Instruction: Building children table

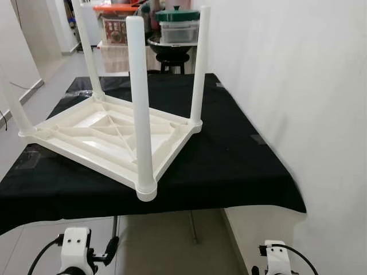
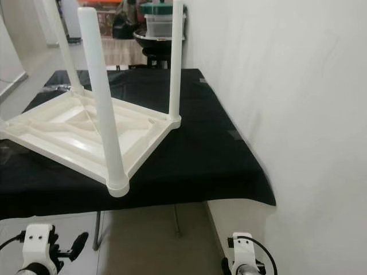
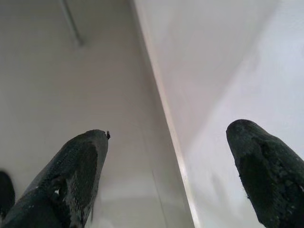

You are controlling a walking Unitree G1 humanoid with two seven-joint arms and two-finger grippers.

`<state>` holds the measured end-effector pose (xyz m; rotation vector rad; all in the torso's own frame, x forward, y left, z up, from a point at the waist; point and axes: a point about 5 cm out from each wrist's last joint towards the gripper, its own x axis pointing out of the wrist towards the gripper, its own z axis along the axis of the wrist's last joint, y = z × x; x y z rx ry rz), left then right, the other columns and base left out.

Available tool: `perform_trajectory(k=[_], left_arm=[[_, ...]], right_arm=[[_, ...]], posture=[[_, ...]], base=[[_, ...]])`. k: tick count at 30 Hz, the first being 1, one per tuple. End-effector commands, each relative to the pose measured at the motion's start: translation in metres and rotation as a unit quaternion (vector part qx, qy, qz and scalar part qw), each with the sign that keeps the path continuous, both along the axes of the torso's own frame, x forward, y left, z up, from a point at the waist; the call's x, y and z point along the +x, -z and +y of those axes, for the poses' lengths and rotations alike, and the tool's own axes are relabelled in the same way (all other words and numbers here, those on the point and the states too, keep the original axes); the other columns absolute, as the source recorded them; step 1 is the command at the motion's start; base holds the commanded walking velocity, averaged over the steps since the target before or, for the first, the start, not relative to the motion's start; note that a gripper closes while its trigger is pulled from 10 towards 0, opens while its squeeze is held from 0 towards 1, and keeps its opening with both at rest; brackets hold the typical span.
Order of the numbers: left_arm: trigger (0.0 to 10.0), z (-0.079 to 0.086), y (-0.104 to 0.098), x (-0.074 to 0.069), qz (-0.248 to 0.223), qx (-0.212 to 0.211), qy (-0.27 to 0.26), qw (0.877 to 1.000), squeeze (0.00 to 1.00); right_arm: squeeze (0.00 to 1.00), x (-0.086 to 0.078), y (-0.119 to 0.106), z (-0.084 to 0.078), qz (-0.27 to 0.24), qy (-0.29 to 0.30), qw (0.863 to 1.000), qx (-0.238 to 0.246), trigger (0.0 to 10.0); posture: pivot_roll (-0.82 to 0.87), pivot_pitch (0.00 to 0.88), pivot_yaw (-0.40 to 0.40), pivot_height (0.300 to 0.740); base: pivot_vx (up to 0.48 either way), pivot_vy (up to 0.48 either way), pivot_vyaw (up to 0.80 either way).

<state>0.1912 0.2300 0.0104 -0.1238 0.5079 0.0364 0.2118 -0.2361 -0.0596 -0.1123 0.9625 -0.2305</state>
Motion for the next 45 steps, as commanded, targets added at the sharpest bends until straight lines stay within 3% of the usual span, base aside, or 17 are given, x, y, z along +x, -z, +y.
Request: perform_trajectory(k=[1,4,10,12,13,15,16,17,20,21,22,23,24,28,33,35,45], left_arm=[[10.0,0.007,0.014,-0.010,0.028,-0.004,-0.023,0.999,0.00],[10.0,0.011,0.023,-0.016,0.041,-0.008,-0.036,0.998,0.00],[10.0,0.009,0.027,-0.018,0.039,-0.010,-0.029,0.999,0.00],[10.0,0.003,0.021,-0.015,0.022,-0.010,-0.008,1.000,0.00],[10.0,0.003,0.021,-0.015,0.022,-0.010,-0.008,1.000,0.00],[10.0,0.001,0.016,-0.010,0.005,-0.008,0.002,1.000,0.00],[10.0,0.001,0.016,-0.010,0.005,-0.008,0.002,1.000,0.00],[10.0,0.001,0.011,-0.005,-0.011,-0.007,0.009,1.000,0.00],[10.0,0.000,0.008,-0.002,-0.021,-0.006,0.013,1.000,0.00],[10.0,-0.001,0.001,0.003,-0.038,-0.001,0.021,0.999,0.00],[10.0,-0.005,-0.019,0.012,-0.080,0.008,0.042,0.996,0.00],[10.0,-0.005,-0.019,0.012,-0.080,0.008,0.042,0.996,0.00],[10.0,-0.006,-0.029,0.015,-0.100,0.010,0.050,0.994,0.00],[10.0,-0.015,-0.060,0.020,-0.156,0.030,0.091,0.983,0.00],[10.0,-0.027,-0.079,0.020,-0.188,0.036,0.120,0.974,0.00],[10.0,-0.042,-0.093,0.020,-0.213,0.035,0.145,0.966,0.00],[10.0,-0.066,-0.114,0.029,-0.255,0.061,0.152,0.953,0.00]], right_arm=[[0.00,0.058,-0.045,-0.011,-0.042,-0.075,0.993,-0.085,10.0],[0.00,0.054,-0.041,-0.011,-0.033,-0.082,0.993,-0.078,10.0],[0.00,0.073,-0.058,-0.003,-0.097,-0.127,0.986,-0.054,10.0],[0.00,0.090,-0.083,0.012,-0.190,-0.188,0.963,-0.016,10.0],[0.00,0.090,-0.083,0.012,-0.190,-0.188,0.963,-0.016,10.0],[0.00,0.094,-0.100,0.023,-0.246,-0.232,0.941,0.002,10.0],[0.00,0.094,-0.100,0.023,-0.246,-0.232,0.941,0.002,10.0],[0.00,0.091,-0.111,0.030,-0.276,-0.265,0.924,0.005,10.0],[0.00,0.088,-0.118,0.035,-0.292,-0.284,0.913,0.006,10.0],[0.00,0.084,-0.130,0.042,-0.322,-0.302,0.897,0.014,10.0],[0.00,0.070,-0.153,0.060,-0.371,-0.345,0.861,0.042,10.0],[0.00,0.070,-0.153,0.060,-0.371,-0.345,0.861,0.042,10.0],[0.00,0.061,-0.161,0.069,-0.388,-0.369,0.843,0.054,10.0],[0.00,0.035,-0.176,0.093,-0.417,-0.415,0.805,0.081,10.0],[0.00,0.027,-0.180,0.101,-0.424,-0.412,0.802,0.090,10.0],[0.00,0.032,-0.176,0.100,-0.419,-0.393,0.814,0.089,10.0],[0.00,0.049,-0.178,0.104,-0.407,-0.386,0.824,0.080,10.0]], posture=[[0.02,0.000,-0.100,0.740],[0.01,0.000,-0.101,0.740],[0.00,0.000,-0.089,0.740],[0.00,0.000,-0.079,0.740],[0.00,0.000,-0.079,0.740],[-0.01,0.000,-0.075,0.740],[-0.01,0.000,-0.075,0.740],[-0.01,0.000,-0.073,0.740],[-0.01,0.000,-0.071,0.740],[-0.01,0.000,-0.071,0.740],[-0.01,0.000,-0.062,0.740],[-0.01,0.000,-0.062,0.740],[-0.01,0.000,-0.062,0.740],[-0.01,0.000,-0.054,0.740],[-0.01,0.000,-0.051,0.740],[0.00,0.000,-0.049,0.740],[0.03,0.000,-0.053,0.740]], base=[[0.000,0.000,0.00],[0.000,0.000,0.00],[0.000,0.000,0.00],[0.000,0.000,0.00],[0.000,0.000,0.00],[0.000,0.000,0.00],[0.000,0.000,0.00],[0.000,0.000,0.00],[0.000,0.000,0.00],[0.000,0.000,0.00],[0.000,0.000,0.00],[0.000,0.000,0.00],[0.000,0.000,0.00],[0.000,0.000,0.00],[0.000,0.000,0.00],[0.000,0.000,0.00],[0.000,0.000,0.64]])
